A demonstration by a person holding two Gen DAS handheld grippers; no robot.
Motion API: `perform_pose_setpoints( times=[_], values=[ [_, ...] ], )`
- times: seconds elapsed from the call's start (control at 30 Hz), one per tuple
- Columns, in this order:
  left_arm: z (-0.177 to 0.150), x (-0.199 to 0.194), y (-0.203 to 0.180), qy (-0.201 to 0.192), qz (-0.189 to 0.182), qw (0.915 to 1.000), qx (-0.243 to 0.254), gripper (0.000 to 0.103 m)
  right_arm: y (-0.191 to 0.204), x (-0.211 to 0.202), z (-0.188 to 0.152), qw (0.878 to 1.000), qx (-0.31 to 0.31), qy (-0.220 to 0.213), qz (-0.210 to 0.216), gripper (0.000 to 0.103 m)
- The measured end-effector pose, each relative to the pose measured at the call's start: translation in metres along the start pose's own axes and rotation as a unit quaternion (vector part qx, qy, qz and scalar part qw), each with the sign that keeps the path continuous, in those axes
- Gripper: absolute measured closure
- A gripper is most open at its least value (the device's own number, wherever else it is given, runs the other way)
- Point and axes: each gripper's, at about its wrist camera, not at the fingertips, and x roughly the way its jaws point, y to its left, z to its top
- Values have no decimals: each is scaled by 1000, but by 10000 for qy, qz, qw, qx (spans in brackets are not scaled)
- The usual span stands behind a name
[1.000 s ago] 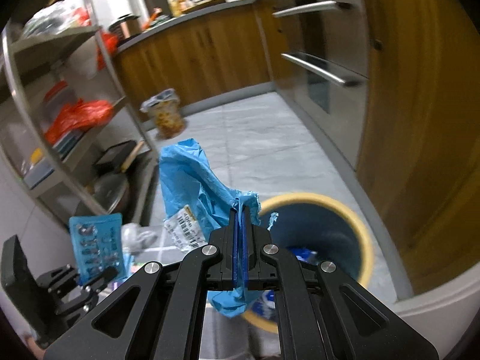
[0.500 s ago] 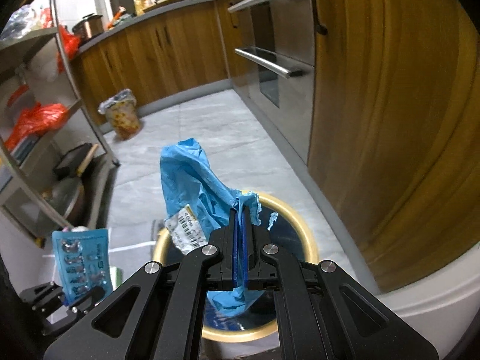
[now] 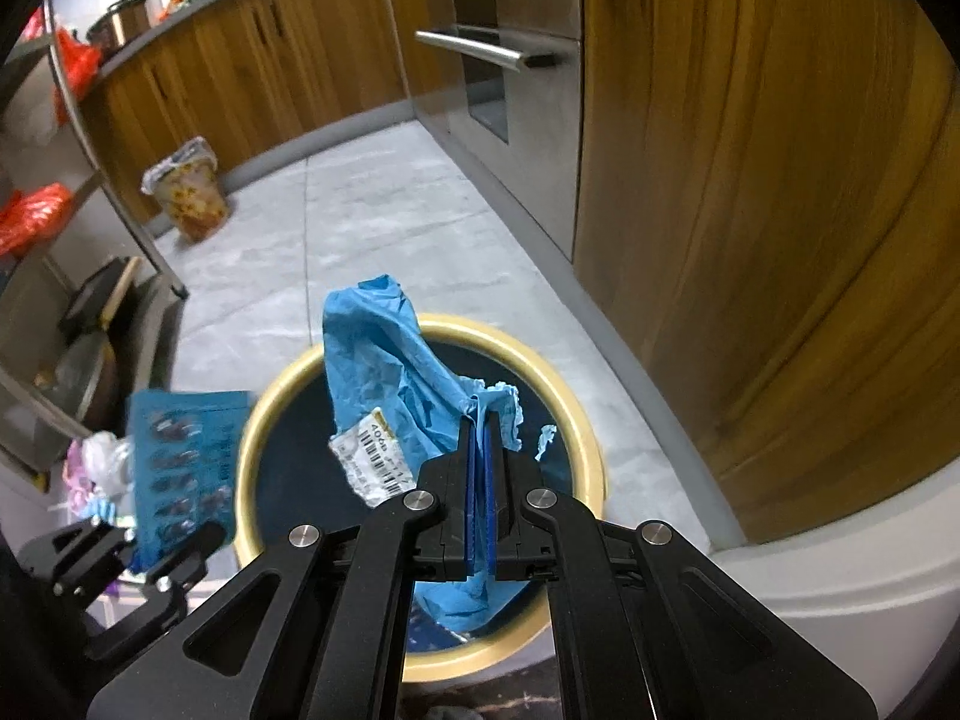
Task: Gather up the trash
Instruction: 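Carry bag and blister pack over the teal bin and open both tools, then move both tools back over the remaining trash on the mat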
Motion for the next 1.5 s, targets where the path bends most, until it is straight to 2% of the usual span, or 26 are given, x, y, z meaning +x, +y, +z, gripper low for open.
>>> perform_pose_setpoints(
  times=[0.13,0.23,0.37,0.53,0.6,0.63,0.7,0.73,0.8,0.83,0.87,0.9,0.97,1.03,1.2,1.33,1.5],
  values=[
    [6,23,-3,265,110,9996,23,92,0,5,0,9999,40,112,7,100],
    [9,31,-4,312,118,9994,-13,91,1,7,0,9999,16,154,-1,99],
    [11,28,-4,198,146,9997,-71,71,2,8,2,9999,-48,124,-28,99],
    [9,12,1,29,126,9997,-202,70,4,5,1,9999,-36,94,-51,99],
    [6,2,5,-75,162,9995,-241,61,6,2,1,10000,-39,57,-53,89],
    [4,-5,7,-149,219,9993,-249,53,7,2,2,10000,-37,34,-39,85],
    [-1,-17,12,-272,338,9989,-201,46,11,-3,2,10000,-33,-56,-7,62],
    [-4,-25,14,-311,426,9985,-169,42,14,-6,3,9999,-42,-101,1,57],
    [-8,-35,19,-344,535,9978,-182,34,20,-13,5,9997,-86,-220,12,40],
    [-10,-40,21,-357,582,9974,-207,27,22,-17,6,9995,-106,-288,13,36],
    [-12,-46,24,-380,651,9969,-245,21,26,-22,7,9991,-135,-407,11,27],
    [-14,-52,26,-407,712,9962,-290,18,29,-26,8,9986,-154,-500,5,19],
    [-21,-68,34,-465,796,9947,-449,12,36,-38,9,9966,-208,-801,4,12],
    [-27,-80,40,-504,810,9938,-576,9,44,-47,9,9945,-254,-1018,72,10],
    [-47,-116,54,-600,1214,9888,-635,6,68,-64,4,9890,-458,-1374,300,8],
    [-62,-145,67,-632,1290,9868,-744,6,92,-81,0,9815,-735,-1711,444,7],
    [-75,-184,89,-623,1475,9858,-513,6,121,-101,-5,9712,-902,-2072,761,5]
  ],
)
